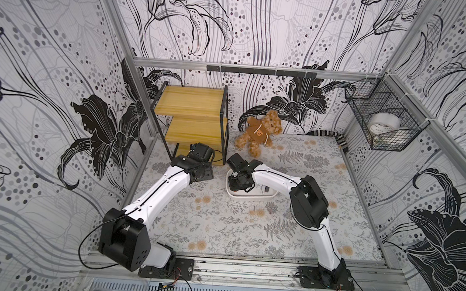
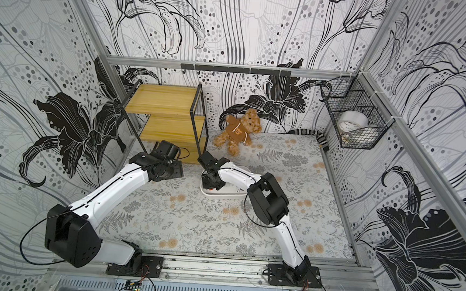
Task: Put the usb flash drive into the storage box
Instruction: Place the USB flash in the storage box, then reset both arms
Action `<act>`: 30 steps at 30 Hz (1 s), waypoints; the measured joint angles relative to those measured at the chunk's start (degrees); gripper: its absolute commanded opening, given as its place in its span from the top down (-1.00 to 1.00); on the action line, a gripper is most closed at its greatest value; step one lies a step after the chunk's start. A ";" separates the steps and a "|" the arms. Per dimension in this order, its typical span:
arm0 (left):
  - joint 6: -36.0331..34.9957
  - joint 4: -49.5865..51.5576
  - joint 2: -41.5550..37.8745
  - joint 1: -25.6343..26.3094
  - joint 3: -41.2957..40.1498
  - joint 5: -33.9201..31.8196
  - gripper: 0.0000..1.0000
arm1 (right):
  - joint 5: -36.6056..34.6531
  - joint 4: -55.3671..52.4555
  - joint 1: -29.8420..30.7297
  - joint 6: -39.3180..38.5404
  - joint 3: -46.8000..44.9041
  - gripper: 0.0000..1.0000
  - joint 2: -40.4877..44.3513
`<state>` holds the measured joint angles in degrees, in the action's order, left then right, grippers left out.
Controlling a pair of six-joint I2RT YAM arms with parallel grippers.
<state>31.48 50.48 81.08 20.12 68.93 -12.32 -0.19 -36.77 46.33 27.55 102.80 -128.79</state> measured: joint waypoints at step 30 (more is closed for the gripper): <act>-1.64 -22.60 -9.38 -1.60 -15.39 -13.77 -0.95 | -10.88 4.42 -0.35 -2.80 -16.63 -0.94 33.68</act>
<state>29.85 27.88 71.70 18.52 53.54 -26.09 -11.07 -32.36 45.98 24.75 86.17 -95.11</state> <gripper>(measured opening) 0.977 0.926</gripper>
